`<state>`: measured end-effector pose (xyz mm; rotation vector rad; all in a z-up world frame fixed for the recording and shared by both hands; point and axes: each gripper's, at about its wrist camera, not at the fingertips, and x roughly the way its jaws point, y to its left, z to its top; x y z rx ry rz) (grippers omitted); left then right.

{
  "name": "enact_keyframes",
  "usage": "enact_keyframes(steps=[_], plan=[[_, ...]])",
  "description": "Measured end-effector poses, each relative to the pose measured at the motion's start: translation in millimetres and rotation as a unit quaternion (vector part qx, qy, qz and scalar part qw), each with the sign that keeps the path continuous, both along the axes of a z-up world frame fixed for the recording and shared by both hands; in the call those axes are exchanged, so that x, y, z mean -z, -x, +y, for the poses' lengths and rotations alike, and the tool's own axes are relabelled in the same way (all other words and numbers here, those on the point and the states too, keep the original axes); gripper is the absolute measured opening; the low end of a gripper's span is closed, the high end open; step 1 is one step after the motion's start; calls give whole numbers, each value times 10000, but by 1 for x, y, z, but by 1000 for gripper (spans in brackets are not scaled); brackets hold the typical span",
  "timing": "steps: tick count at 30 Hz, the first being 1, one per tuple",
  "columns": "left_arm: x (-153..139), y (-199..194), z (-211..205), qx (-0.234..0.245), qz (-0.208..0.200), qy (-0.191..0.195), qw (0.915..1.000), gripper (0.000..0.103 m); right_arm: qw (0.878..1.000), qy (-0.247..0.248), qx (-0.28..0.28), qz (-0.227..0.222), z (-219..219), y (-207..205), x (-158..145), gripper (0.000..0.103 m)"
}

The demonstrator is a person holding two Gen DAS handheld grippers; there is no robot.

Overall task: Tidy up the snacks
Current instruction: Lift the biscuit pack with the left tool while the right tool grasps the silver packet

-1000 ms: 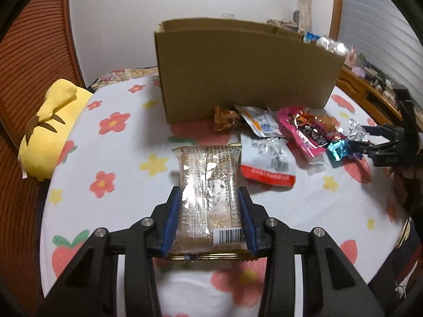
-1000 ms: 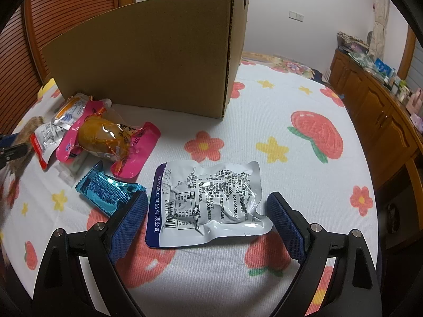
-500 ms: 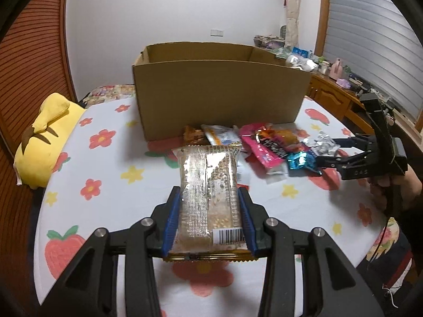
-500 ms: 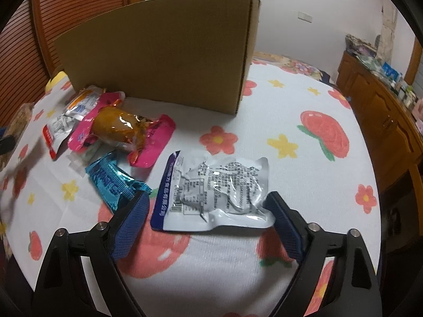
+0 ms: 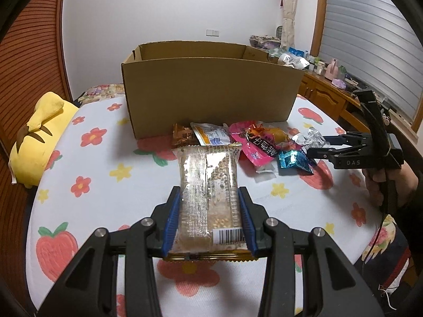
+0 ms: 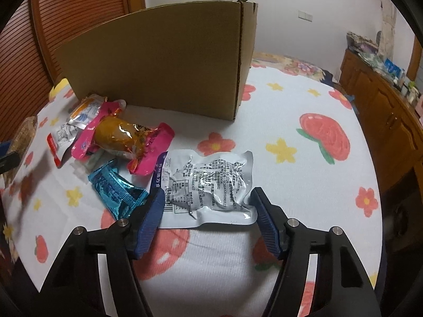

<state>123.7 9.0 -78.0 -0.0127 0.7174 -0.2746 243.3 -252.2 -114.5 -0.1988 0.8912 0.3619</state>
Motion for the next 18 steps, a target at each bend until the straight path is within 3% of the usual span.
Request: enact_keyframes(steps=[5, 10, 18], plan=[[1, 0, -1, 23, 4, -13, 10000, 41, 10000, -3, 26, 25, 4, -1, 0, 70], [0, 1, -4, 60, -14, -12, 10000, 41, 9999, 99, -3, 59, 14, -9, 2, 84], [-1, 1, -4, 75, -15, -17, 10000, 41, 9996, 257, -123, 90, 26, -20, 5, 82]])
